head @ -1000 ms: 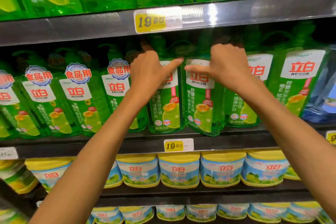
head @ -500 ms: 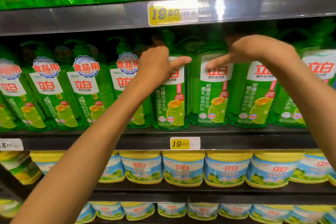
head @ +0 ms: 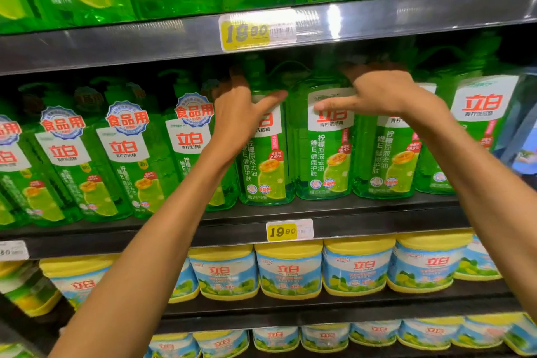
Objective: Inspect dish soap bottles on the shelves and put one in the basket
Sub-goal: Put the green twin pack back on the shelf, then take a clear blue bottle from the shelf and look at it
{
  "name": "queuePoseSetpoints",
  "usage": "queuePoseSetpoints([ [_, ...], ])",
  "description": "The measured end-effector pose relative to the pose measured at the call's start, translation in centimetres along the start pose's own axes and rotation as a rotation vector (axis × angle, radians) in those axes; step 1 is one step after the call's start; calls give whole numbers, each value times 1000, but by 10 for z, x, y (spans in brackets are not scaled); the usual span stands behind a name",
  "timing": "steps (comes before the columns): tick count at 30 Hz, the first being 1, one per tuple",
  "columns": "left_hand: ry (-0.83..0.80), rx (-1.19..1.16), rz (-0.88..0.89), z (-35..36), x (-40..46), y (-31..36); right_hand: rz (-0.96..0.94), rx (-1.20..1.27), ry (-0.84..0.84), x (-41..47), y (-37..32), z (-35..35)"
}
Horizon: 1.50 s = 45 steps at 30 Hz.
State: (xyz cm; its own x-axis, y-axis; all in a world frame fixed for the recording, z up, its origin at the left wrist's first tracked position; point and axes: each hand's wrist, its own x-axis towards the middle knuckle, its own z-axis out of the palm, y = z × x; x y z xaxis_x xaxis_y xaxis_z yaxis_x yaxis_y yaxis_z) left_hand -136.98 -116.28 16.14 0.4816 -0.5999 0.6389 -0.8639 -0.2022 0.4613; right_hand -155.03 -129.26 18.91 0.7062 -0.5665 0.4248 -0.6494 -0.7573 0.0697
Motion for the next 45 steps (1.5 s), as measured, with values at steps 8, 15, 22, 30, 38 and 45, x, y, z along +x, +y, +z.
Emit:
queuePoseSetpoints([
  [8,53,98,24,5,-2,9,12,24,4,-2,0,0],
  [15,141,170,55,3,-17,12,73,-260,259,-24,-19,14],
  [22,270,15,309,54,-107,52,29,-69,758,-109,21,54],
  [30,-3,-383,299,151,-148,162,377,343,735,-189,173,76],
  [38,-110,-428,192,251,-141,292,256,554,578,-161,268,37],
  [45,-13,-291,-224,305,-138,331,409,903,349,-121,265,63],
])
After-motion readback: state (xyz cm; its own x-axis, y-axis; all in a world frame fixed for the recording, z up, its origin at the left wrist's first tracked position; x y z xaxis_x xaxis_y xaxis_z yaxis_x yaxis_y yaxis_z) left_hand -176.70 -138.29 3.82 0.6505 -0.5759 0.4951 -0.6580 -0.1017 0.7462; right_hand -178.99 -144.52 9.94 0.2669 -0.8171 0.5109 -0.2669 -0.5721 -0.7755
